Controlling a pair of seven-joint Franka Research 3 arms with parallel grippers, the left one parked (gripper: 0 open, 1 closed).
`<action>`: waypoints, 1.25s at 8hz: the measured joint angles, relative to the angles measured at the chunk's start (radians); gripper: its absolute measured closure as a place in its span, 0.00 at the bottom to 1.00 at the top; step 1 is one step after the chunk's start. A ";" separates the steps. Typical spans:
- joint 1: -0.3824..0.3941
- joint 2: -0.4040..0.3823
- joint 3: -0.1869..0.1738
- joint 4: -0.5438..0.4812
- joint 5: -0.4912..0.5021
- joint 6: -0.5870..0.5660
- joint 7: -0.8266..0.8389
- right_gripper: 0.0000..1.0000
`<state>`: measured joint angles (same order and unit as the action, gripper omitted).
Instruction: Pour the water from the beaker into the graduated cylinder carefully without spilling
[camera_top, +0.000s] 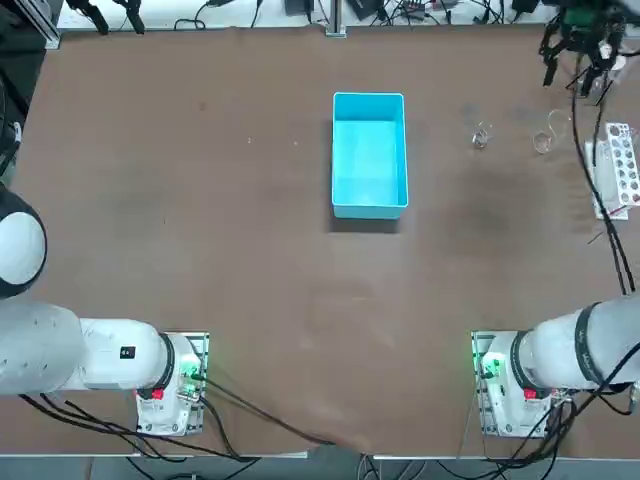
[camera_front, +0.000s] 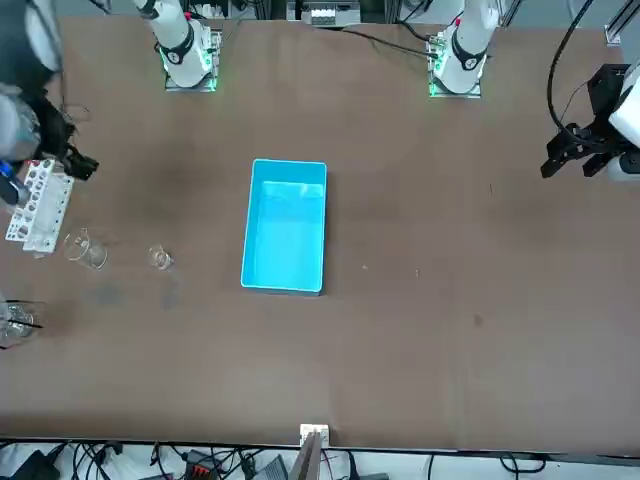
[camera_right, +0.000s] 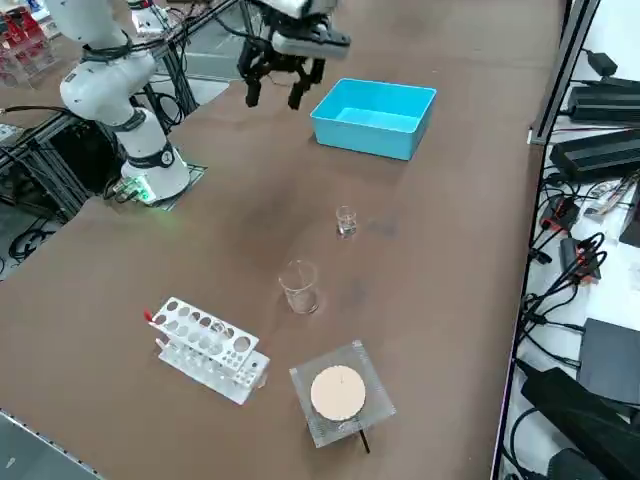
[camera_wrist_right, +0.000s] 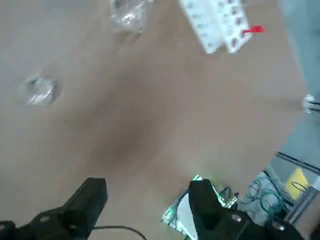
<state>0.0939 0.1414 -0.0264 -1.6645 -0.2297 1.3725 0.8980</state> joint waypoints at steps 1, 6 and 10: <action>0.072 0.048 0.003 -0.014 -0.070 0.020 0.142 0.00; 0.340 0.265 0.008 -0.147 -0.420 0.158 0.845 0.00; 0.401 0.456 0.001 -0.160 -0.634 0.236 1.303 0.00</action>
<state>0.4954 0.5974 -0.0252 -1.8246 -0.8633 1.6085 2.2006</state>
